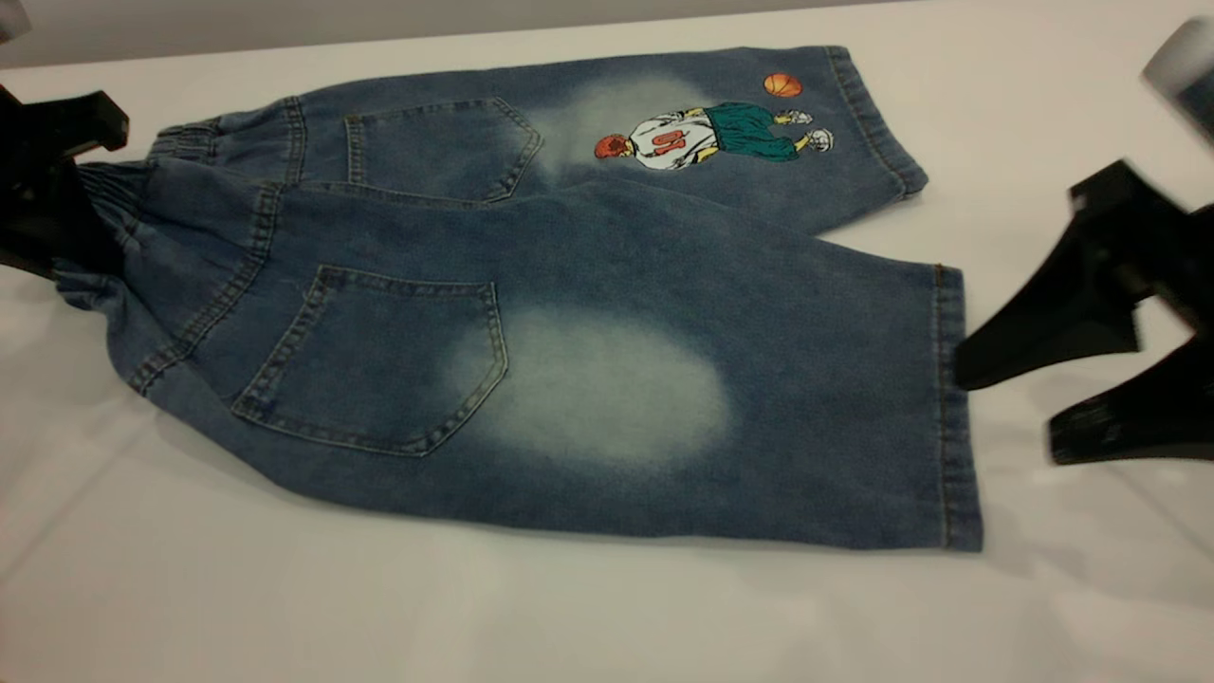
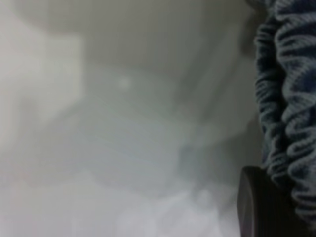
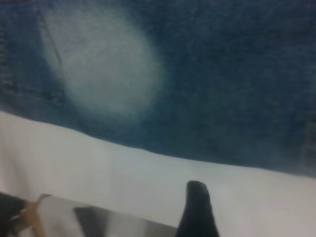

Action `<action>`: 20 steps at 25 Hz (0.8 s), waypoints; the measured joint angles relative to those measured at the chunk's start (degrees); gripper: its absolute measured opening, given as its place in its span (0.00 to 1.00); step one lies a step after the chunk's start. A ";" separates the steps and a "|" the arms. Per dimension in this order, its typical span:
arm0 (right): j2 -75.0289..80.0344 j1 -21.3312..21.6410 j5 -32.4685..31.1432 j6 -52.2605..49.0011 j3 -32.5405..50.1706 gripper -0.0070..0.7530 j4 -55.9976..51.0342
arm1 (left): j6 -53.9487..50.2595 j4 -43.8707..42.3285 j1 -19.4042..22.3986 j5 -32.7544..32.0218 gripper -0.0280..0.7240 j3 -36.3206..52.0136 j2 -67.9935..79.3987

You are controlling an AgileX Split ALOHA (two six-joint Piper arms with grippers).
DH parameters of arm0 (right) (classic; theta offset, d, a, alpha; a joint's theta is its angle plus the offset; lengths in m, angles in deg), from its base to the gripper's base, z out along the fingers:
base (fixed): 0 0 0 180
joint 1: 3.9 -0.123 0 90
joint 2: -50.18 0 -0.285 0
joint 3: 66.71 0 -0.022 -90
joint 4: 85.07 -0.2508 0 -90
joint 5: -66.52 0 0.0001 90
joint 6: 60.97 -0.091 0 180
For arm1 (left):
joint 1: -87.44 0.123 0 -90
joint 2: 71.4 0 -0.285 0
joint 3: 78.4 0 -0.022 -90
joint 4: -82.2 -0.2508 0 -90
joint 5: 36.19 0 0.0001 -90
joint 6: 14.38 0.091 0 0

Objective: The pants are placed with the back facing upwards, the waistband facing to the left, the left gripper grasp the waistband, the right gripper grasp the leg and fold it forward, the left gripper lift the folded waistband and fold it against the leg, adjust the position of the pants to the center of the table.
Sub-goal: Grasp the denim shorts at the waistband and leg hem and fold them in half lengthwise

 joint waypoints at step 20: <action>21.74 0.00 -7.26 19.61 -2.14 0.61 -7.03 | 0.28 0.34 0.00 -0.27 0.20 -0.11 -0.11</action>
